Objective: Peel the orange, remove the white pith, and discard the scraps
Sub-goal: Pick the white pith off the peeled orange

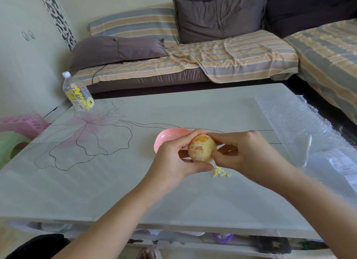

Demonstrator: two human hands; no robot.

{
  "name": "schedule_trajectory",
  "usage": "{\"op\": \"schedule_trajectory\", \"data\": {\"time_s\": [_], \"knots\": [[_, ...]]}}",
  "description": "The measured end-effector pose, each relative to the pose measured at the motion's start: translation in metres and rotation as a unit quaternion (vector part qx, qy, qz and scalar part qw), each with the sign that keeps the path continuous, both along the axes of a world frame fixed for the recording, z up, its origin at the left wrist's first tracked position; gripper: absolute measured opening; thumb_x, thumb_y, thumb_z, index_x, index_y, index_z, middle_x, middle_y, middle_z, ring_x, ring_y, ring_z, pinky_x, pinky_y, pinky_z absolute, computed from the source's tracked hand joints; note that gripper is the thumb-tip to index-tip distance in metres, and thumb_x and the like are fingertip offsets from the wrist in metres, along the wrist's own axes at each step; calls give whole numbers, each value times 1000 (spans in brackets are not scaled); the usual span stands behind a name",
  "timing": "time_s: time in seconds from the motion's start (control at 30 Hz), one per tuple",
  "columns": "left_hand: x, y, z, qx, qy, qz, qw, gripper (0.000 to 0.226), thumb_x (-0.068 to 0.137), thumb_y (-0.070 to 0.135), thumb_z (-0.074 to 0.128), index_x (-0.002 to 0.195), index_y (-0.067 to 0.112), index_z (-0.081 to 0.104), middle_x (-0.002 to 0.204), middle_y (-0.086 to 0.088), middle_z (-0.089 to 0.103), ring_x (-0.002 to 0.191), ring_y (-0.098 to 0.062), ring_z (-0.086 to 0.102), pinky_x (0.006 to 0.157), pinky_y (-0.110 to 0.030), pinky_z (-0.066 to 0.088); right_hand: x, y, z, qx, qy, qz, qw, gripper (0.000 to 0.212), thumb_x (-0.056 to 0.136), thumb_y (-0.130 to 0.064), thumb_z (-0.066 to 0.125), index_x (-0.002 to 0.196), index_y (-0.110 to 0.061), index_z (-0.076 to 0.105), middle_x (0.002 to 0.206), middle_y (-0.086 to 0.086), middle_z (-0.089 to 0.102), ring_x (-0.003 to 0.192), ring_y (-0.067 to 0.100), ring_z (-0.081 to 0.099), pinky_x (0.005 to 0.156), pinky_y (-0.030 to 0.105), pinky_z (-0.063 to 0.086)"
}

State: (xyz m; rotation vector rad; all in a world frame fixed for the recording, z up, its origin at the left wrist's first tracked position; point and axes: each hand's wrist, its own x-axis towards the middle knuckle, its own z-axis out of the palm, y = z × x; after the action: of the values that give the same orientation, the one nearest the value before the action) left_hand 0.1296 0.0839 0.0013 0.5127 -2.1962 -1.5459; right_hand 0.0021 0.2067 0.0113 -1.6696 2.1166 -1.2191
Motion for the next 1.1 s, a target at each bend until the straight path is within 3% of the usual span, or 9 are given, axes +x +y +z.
{"op": "schedule_trajectory", "data": {"time_s": [0.03, 0.1, 0.23, 0.37, 0.7, 0.83, 0.97, 1.03, 1.1], "knots": [[-1, 0, 0, -2, -1, -5, 1000, 66, 61, -1, 85, 112, 35, 64, 100, 13, 69, 92, -18, 69, 90, -33, 55, -1, 0, -2, 2, 26, -7, 1000, 21, 76, -28, 55, 90, -25, 71, 58, -7, 56, 56, 4, 56, 53, 14, 42], [-3, 2, 0, -7, 5, -14, 1000, 65, 62, -2, 85, 110, 37, 64, 101, 7, 70, 92, -21, 69, 88, -31, 56, -2, 0, -4, 11, 76, -19, 997, 34, 73, -40, 45, 82, -14, 65, 55, -1, 54, 54, 13, 52, 52, 26, 46], [-7, 6, 1, -14, 20, -15, 1000, 61, 63, 0, 84, 112, 31, 65, 99, 7, 71, 89, -15, 70, 84, -25, 56, -3, 1, -4, 11, 129, -33, 991, 19, 77, -24, 56, 82, -6, 61, 55, 8, 51, 55, 25, 47, 54, 42, 45], [-10, 10, 2, -18, 38, -9, 999, 59, 62, -1, 84, 107, 33, 65, 93, 15, 71, 81, -5, 69, 79, -18, 54, -1, 2, -1, 11, 136, -44, 990, 15, 77, -20, 58, 77, -5, 57, 52, 5, 44, 52, 25, 41, 51, 43, 44], [-11, 10, -2, -27, 42, 7, 999, 64, 60, -1, 85, 116, 24, 64, 86, 27, 65, 78, -4, 66, 84, -25, 56, -3, 1, -4, -12, 141, -47, 989, 12, 84, -18, 65, 79, -7, 62, 50, 5, 42, 55, 19, 30, 51, 33, 36], [-10, 8, -3, -19, 41, 13, 999, 65, 59, -2, 86, 114, 28, 64, 84, 26, 66, 75, -1, 65, 79, -18, 54, -3, -1, -6, -39, 131, -43, 990, 25, 83, -26, 53, 81, -4, 66, 50, 7, 40, 56, 20, 30, 46, 26, 32], [-9, 6, -4, -18, 38, 15, 999, 65, 59, 0, 86, 112, 33, 65, 87, 26, 65, 77, -2, 65, 81, -20, 55, -6, 1, -4, -33, 101, -35, 994, 25, 79, -18, 48, 90, -16, 70, 53, 9, 43, 54, 17, 31, 47, 24, 33], [-9, 5, -2, -15, 47, 23, 999, 67, 58, 0, 86, 114, 30, 65, 90, 21, 66, 80, -3, 66, 84, -23, 55, -6, 4, -1, -27, 36, -2, 999, 31, 81, -19, 50, 106, -34, 62, 64, 9, 57, 59, 19, 49, 56, 29, 45], [-11, 3, -1, -11, 52, 24, 998, 68, 58, 0, 87, 115, 29, 65, 91, 14, 66, 82, -4, 66, 85, -25, 55, -8, 7, -2, -54, -14, 9, 998, 37, 84, -14, 59, 103, -45, 58, 78, 3, 68, 70, 14, 63, 68, 28, 49]]}}
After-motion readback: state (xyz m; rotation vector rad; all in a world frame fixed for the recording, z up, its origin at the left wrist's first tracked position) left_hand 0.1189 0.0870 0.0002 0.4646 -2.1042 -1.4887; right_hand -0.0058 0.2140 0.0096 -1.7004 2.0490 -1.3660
